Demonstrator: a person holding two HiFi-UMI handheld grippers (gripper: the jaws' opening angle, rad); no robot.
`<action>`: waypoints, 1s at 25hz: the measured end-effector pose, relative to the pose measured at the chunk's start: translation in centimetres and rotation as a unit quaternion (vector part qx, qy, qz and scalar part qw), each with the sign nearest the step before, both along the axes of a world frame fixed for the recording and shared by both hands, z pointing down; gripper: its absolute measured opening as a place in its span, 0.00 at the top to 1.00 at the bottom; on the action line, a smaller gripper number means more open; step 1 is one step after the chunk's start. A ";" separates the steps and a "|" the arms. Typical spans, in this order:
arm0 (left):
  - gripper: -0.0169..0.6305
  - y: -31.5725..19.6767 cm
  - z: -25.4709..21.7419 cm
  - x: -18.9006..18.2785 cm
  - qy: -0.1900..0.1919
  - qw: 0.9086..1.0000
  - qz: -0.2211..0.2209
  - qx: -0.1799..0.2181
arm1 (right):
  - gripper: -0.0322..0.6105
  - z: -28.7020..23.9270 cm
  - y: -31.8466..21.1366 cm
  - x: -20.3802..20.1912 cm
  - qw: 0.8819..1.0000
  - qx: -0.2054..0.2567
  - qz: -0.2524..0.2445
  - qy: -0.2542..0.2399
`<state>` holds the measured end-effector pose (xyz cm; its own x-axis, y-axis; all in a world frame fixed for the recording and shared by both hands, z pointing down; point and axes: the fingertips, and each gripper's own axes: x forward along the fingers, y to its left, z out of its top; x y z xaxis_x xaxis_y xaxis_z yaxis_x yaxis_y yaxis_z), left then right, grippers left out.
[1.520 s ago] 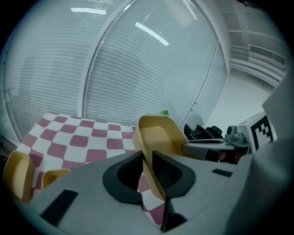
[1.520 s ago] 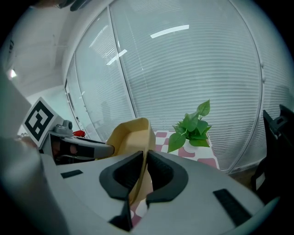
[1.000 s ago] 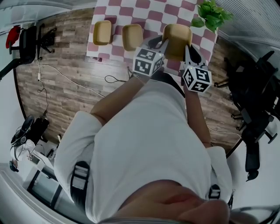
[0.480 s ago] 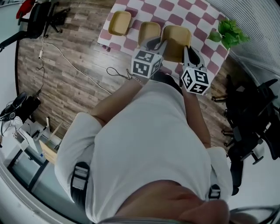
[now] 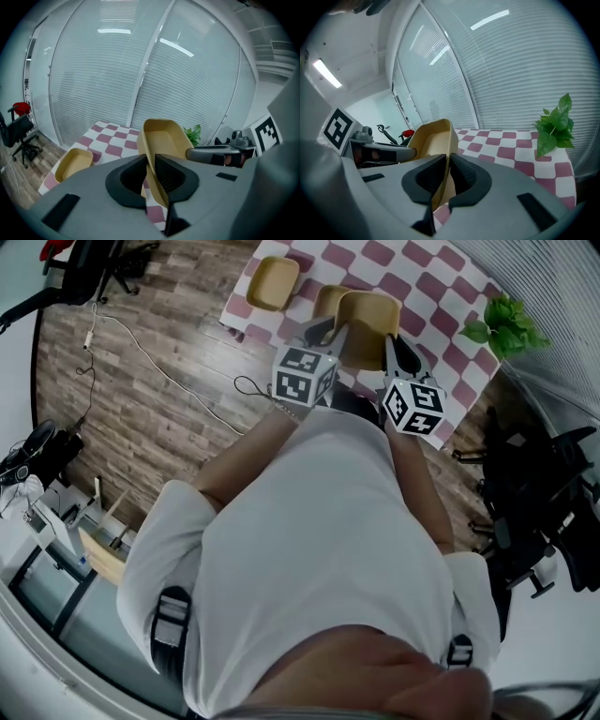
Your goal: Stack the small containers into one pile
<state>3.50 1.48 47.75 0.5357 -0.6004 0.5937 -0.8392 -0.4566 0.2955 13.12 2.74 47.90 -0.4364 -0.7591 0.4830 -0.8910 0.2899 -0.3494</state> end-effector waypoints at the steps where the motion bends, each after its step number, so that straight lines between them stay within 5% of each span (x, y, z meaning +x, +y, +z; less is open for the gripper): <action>1: 0.86 -0.1 0.1 -0.4 -0.003 1.000 0.001 0.001 | 0.87 0.2 0.0 -0.4 1.000 -0.006 0.000 -0.004; 10: 0.86 -2.0 0.9 -3.9 -0.021 0.999 0.028 0.003 | 0.87 1.5 -0.9 -4.0 0.997 -0.050 0.030 -0.045; 25: 0.87 -3.4 8.2 -6.4 -0.059 0.997 0.054 -0.022 | 0.87 7.9 -2.0 -6.6 0.992 -0.110 0.059 -0.025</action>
<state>-2.90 -1.88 55.99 0.5211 -0.5150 0.6806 -0.8158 -0.5350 0.2197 6.53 0.73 55.77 -0.3781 -0.6854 0.6223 -0.8940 0.0957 -0.4378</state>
